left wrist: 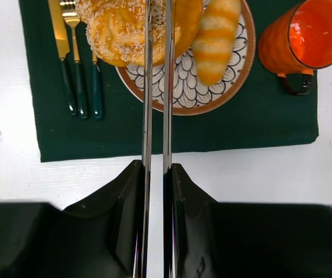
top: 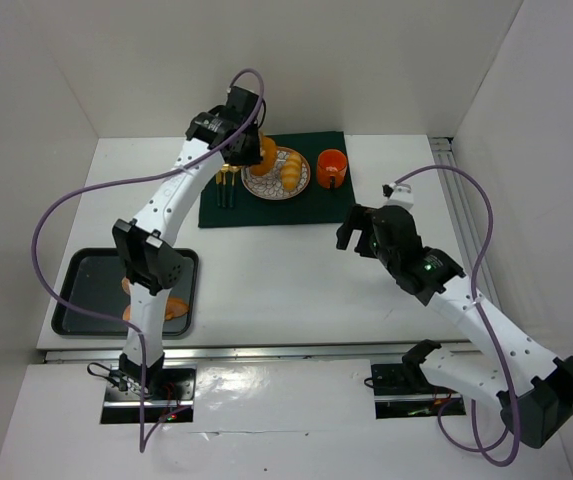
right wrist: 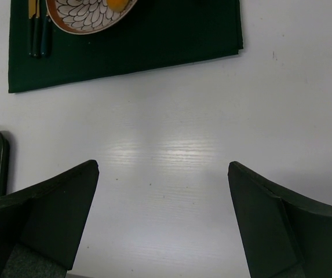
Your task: Place the bread
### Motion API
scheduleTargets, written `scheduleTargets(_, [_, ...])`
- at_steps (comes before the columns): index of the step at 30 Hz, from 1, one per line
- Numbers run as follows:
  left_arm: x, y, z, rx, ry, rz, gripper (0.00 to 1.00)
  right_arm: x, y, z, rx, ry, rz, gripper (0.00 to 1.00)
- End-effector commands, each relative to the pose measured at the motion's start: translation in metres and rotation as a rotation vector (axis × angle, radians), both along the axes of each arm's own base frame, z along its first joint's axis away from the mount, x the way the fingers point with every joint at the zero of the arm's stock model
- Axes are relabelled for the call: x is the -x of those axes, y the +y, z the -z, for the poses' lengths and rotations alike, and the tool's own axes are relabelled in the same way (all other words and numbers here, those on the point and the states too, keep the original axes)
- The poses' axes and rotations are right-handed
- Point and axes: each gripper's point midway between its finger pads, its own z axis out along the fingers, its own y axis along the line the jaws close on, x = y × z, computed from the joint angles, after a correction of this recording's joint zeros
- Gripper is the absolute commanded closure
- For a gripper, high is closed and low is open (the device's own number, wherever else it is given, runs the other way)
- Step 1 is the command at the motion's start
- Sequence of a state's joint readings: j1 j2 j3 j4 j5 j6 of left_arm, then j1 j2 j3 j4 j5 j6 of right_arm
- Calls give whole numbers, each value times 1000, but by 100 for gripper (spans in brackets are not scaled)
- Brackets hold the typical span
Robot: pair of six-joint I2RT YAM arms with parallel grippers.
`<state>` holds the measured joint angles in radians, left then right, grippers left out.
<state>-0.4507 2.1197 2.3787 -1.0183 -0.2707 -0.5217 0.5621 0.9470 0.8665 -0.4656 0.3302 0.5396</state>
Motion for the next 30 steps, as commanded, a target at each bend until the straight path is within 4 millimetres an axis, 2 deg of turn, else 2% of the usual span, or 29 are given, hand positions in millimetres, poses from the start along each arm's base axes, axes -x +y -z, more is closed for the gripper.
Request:
scheduleTargets(1, [-11, -12, -18, 29, -82, 38, 100, -8, -1, -15, -11, -17, 33, 0])
scheduleTargets(5, [-9, -15, -10, 35, -56, 55, 100, -13, 5, -9, -5, -3, 12, 0])
scheduleTargets(10, [1, -26, 16, 3, 0, 68, 100, -13, 7, -10, -14, -9, 4, 0])
scheduleTargets(12, [0, -24, 16, -3, -3, 62, 100, -13, 7, -6, -10, -1, 4, 0])
scheduleTargets(13, [0, -27, 21, 2, 11, 71, 95, -13, 7, -6, -10, -1, 4, 0])
scheduleTargets(16, [2, -32, 22, 23, 22, 93, 80, -13, 9, -8, -18, -7, -4, 0])
scheduleTargets(17, [2, -32, 22, 23, 22, 93, 72, -12, 9, -4, -14, 1, -4, 0])
scheduleTargets(18, [3, -34, 22, 30, 25, 100, 72, -12, 10, -4, -18, 4, -12, 0])
scheduleTargets(20, [4, -36, 13, 48, 10, 110, 71, -11, 12, -3, -14, 5, -28, 0])
scheduleTargets(22, [10, -38, -2, 53, -17, 127, 61, -10, 13, -3, -18, 8, -36, 0])
scheduleTargets(25, [12, -42, -14, 61, -48, 144, 48, -9, 15, -3, -23, 11, -45, 0])
scheduleTargets(28, [13, -42, -27, 74, -77, 144, 46, -10, 17, -5, -32, 6, -54, 0])
scheduleTargets(30, [13, -42, -27, 74, -77, 144, 46, -9, 17, -8, -37, -2, -54, 0])
